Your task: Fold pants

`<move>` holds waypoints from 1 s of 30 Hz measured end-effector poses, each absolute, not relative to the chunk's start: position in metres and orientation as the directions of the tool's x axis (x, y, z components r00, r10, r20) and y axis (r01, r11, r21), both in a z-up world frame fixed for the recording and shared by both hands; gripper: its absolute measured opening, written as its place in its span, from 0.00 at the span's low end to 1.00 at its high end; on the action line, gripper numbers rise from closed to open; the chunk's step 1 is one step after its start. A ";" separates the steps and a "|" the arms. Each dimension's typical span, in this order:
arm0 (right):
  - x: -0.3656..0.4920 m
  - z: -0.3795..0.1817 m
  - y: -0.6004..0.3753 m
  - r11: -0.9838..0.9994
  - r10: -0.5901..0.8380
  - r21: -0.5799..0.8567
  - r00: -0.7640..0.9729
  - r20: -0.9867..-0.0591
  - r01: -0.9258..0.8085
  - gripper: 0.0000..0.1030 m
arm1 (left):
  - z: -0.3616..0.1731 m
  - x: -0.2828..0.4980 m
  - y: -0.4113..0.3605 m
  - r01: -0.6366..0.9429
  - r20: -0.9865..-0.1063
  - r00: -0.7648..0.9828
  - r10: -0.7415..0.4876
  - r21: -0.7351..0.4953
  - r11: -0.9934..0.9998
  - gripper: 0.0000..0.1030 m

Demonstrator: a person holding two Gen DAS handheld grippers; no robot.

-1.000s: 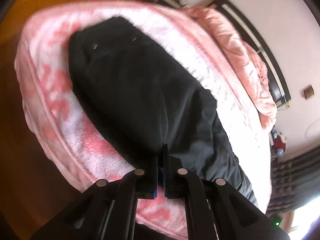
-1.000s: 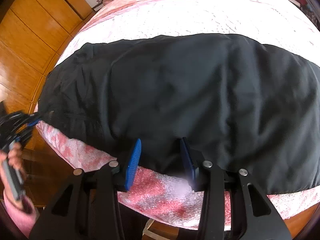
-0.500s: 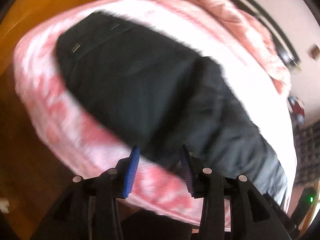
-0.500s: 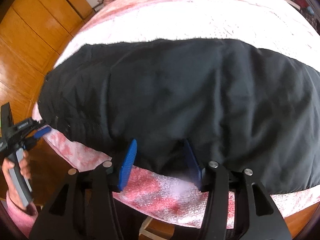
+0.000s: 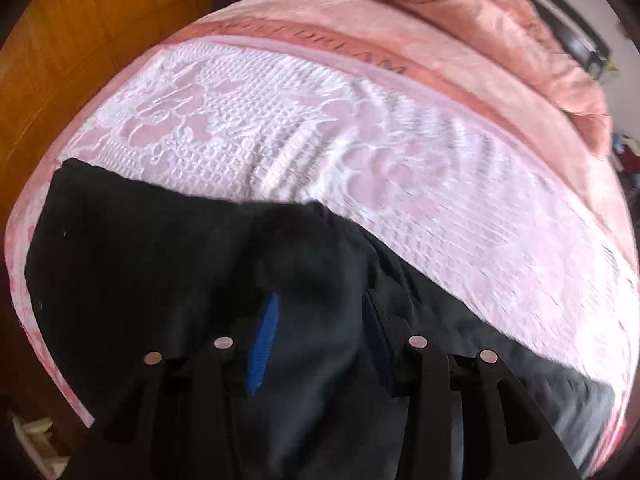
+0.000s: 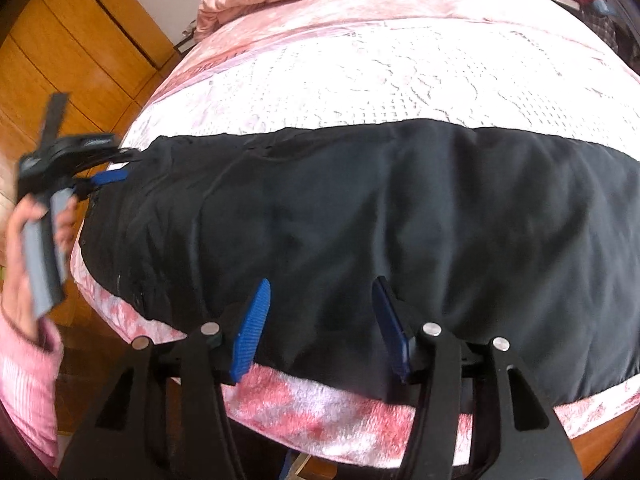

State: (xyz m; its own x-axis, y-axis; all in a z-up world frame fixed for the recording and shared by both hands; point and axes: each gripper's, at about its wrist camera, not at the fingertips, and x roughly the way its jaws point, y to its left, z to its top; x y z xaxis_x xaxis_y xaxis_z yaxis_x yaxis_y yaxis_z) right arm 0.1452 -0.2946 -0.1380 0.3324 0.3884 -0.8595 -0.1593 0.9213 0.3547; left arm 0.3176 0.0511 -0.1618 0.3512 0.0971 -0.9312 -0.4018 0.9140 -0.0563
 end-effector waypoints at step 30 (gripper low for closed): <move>0.159 -0.147 -0.313 0.932 0.362 0.343 0.380 -0.851 -0.119 0.55 | -0.140 0.268 0.012 -0.223 -0.855 0.517 0.043 -0.085 0.971 0.44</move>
State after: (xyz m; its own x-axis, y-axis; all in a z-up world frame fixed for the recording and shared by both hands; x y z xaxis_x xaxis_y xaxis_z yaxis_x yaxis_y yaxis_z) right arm 0.1594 -0.3134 -0.1471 0.3805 0.3617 -0.8511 -0.1192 0.9318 0.3427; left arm 0.2675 0.0120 -0.1396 0.5170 0.0435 -0.8549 -0.2227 0.9711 -0.0853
